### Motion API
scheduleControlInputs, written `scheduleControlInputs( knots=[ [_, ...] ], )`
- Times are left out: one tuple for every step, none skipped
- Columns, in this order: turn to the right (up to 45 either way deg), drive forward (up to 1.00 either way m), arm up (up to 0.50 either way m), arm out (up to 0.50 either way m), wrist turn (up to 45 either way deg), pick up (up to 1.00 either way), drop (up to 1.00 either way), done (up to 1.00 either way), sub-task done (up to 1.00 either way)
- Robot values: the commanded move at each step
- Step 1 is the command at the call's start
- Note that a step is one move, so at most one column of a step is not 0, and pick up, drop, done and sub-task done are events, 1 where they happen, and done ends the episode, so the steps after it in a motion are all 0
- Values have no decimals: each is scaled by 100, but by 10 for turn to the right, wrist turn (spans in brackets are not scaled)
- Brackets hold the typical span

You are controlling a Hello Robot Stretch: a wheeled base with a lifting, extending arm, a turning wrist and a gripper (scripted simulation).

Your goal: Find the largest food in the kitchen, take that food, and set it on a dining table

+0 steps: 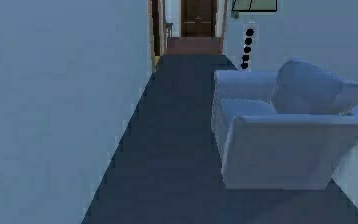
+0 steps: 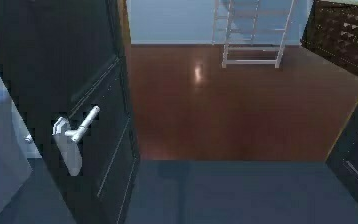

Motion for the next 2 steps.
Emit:
scheduleControlInputs(
  knots=[
    [0, 100, 0, 0, 0, 0, 0, 0, 0],
    [30, 0, 0, 0, 0, 0, 0, 0, 0]
  ],
)
